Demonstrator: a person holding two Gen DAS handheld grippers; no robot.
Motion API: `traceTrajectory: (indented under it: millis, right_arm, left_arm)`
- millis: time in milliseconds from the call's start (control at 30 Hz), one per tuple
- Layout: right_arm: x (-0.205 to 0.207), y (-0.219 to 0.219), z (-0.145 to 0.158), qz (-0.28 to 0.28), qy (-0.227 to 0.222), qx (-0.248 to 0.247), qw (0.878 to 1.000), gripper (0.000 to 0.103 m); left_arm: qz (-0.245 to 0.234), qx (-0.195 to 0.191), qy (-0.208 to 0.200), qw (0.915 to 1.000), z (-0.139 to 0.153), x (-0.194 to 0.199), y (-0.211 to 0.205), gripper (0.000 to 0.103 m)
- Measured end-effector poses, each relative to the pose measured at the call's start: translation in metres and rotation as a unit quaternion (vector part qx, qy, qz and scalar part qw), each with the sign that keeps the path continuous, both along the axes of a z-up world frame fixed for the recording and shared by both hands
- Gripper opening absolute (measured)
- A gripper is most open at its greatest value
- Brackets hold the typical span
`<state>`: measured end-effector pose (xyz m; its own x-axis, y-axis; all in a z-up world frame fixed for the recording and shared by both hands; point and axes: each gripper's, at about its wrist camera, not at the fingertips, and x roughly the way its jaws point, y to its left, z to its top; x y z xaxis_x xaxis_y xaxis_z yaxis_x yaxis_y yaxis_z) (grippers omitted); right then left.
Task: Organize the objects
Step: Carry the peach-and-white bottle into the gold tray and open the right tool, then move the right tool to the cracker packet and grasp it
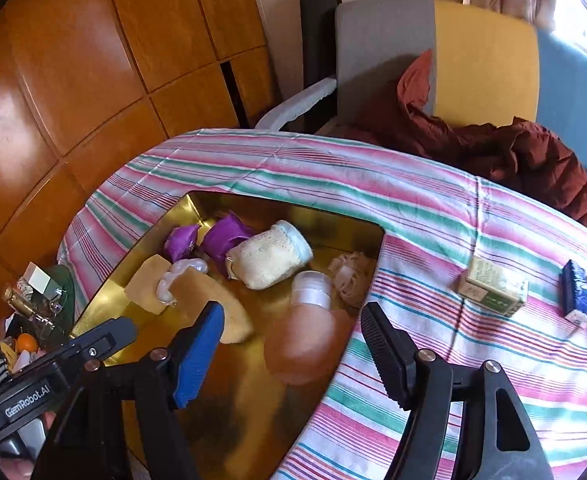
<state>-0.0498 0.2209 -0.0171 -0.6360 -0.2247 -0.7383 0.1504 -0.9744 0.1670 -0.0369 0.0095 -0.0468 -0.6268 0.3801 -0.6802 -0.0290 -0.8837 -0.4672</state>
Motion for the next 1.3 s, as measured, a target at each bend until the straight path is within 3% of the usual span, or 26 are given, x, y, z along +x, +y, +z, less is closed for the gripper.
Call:
traceTrajectory:
  millis: [267, 467, 833, 1200, 1300]
  right_arm:
    - [0.024, 0.029, -0.011, -0.017, -0.024, 0.012, 0.999, 0.075]
    - [0.042, 0.062, -0.030, -0.039, -0.057, 0.018, 0.997, 0.075]
    - [0.071, 0.149, -0.050, -0.109, -0.105, 0.013, 0.988, 0.078]
    - [0.097, 0.258, -0.064, -0.179, -0.163, 0.056, 0.969, 0.081]
    - [0.104, 0.300, -0.055, -0.216, -0.154, 0.070, 0.962, 0.081]
  left_arm:
    - [-0.058, -0.001, 0.023, 0.9980, 0.005, 0.014, 0.029, 0.042]
    - [-0.125, -0.012, 0.044, 0.9910, 0.014, 0.029, 0.061, 0.042]
    - [-0.250, -0.035, 0.074, 0.9648, 0.019, 0.069, 0.122, 0.043]
    - [-0.318, -0.051, 0.077, 0.9434, 0.012, 0.103, 0.161, 0.043]
    - [-0.332, -0.057, 0.074, 0.9386, 0.010, 0.108, 0.171, 0.043]
